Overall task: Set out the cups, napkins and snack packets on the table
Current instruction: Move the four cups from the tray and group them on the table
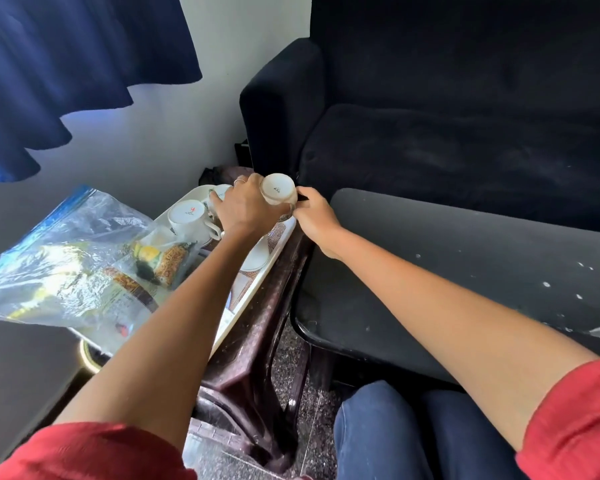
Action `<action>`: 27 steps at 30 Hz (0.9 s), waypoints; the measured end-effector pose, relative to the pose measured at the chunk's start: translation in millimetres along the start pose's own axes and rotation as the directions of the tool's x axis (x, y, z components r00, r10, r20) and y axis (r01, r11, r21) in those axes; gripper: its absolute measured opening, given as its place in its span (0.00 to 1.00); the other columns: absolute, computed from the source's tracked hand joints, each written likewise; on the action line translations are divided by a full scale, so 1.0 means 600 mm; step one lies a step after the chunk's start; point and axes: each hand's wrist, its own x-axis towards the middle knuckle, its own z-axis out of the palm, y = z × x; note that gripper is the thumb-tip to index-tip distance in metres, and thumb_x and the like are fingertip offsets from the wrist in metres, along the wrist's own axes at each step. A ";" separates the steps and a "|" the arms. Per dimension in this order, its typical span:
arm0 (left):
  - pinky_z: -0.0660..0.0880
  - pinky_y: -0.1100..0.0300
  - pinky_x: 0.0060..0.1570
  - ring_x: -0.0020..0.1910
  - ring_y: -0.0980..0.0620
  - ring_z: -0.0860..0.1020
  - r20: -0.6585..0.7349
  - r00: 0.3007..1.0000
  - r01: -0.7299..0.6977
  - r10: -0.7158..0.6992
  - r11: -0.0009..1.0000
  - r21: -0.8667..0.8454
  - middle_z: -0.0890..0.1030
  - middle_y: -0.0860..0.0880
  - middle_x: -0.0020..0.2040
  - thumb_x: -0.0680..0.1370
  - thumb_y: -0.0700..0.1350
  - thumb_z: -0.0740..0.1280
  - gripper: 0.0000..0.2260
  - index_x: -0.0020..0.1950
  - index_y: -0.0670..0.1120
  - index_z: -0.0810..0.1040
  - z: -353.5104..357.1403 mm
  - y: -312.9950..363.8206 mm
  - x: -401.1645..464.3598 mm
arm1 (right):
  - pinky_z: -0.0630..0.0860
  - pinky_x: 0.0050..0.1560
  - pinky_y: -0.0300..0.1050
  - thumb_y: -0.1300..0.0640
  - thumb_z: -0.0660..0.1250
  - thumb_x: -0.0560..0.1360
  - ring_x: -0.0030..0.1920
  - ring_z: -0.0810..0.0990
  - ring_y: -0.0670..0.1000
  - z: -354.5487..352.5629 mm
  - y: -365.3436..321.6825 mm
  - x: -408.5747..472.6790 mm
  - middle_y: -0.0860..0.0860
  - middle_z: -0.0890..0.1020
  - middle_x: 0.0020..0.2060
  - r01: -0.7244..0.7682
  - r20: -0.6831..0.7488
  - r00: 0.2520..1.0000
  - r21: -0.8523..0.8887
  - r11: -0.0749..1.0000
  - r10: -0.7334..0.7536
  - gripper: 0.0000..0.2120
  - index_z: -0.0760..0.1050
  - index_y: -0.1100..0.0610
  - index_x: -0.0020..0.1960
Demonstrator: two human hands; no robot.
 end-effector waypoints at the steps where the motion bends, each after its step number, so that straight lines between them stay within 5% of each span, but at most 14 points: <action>1: 0.54 0.40 0.69 0.60 0.42 0.76 -0.022 1.000 -0.010 0.010 1.000 -0.011 0.78 0.45 0.60 0.66 0.66 0.70 0.32 0.63 0.49 0.73 -0.006 0.008 -0.008 | 0.72 0.54 0.46 0.63 0.56 0.77 0.56 0.75 0.51 -0.008 -0.004 -0.006 0.52 0.78 0.58 -0.003 -0.020 1.000 0.037 0.999 0.003 0.21 0.67 0.52 0.69; 6: 0.60 0.46 0.63 0.59 0.42 0.76 -0.118 0.991 -0.072 0.062 0.994 -0.082 0.77 0.46 0.60 0.67 0.65 0.70 0.30 0.62 0.47 0.74 -0.030 0.053 -0.066 | 0.76 0.40 0.44 0.54 0.54 0.80 0.42 0.78 0.53 -0.048 -0.014 -0.047 0.55 0.78 0.47 -0.162 -0.072 0.981 0.234 0.959 0.183 0.15 0.72 0.60 0.61; 11: 0.63 0.47 0.65 0.59 0.43 0.76 -0.199 0.971 -0.161 0.133 0.978 -0.134 0.78 0.46 0.60 0.70 0.65 0.67 0.30 0.63 0.47 0.74 -0.040 0.100 -0.127 | 0.80 0.41 0.49 0.40 0.51 0.80 0.39 0.82 0.58 -0.092 -0.013 -0.100 0.61 0.81 0.40 -0.356 0.121 0.933 0.461 0.813 0.339 0.26 0.74 0.63 0.47; 13: 0.64 0.48 0.65 0.59 0.44 0.75 -0.237 0.959 -0.207 0.156 0.956 -0.206 0.78 0.45 0.60 0.71 0.63 0.68 0.28 0.63 0.45 0.75 -0.039 0.113 -0.148 | 0.80 0.40 0.49 0.38 0.53 0.78 0.41 0.82 0.57 -0.109 -0.009 -0.112 0.61 0.81 0.42 -0.377 0.179 0.924 0.577 0.725 0.338 0.28 0.73 0.63 0.50; 19: 0.67 0.44 0.65 0.61 0.44 0.73 -0.253 0.939 -0.318 0.234 0.871 -0.375 0.77 0.43 0.60 0.71 0.51 0.72 0.26 0.65 0.41 0.71 -0.029 0.138 -0.208 | 0.81 0.34 0.45 0.39 0.65 0.74 0.37 0.85 0.55 -0.154 -0.001 -0.147 0.57 0.84 0.41 -0.372 0.242 0.925 0.731 0.572 0.293 0.25 0.74 0.60 0.58; 23: 0.68 0.58 0.61 0.63 0.51 0.70 -0.148 0.953 -0.301 0.263 0.801 -0.518 0.72 0.47 0.64 0.72 0.52 0.70 0.27 0.68 0.44 0.68 -0.018 0.143 -0.237 | 0.83 0.37 0.50 0.46 0.71 0.71 0.36 0.85 0.56 -0.175 0.016 -0.164 0.56 0.85 0.34 -0.314 0.196 0.946 0.751 0.581 0.258 0.18 0.76 0.58 0.53; 27: 0.69 0.54 0.64 0.60 0.51 0.73 -0.114 0.991 -0.134 0.073 0.657 -0.742 0.74 0.50 0.59 0.78 0.46 0.65 0.11 0.60 0.45 0.77 -0.020 0.147 -0.251 | 0.82 0.44 0.50 0.50 0.73 0.69 0.41 0.86 0.54 -0.193 0.037 -0.177 0.56 0.84 0.43 -0.267 0.168 0.963 0.720 0.641 0.213 0.15 0.77 0.57 0.52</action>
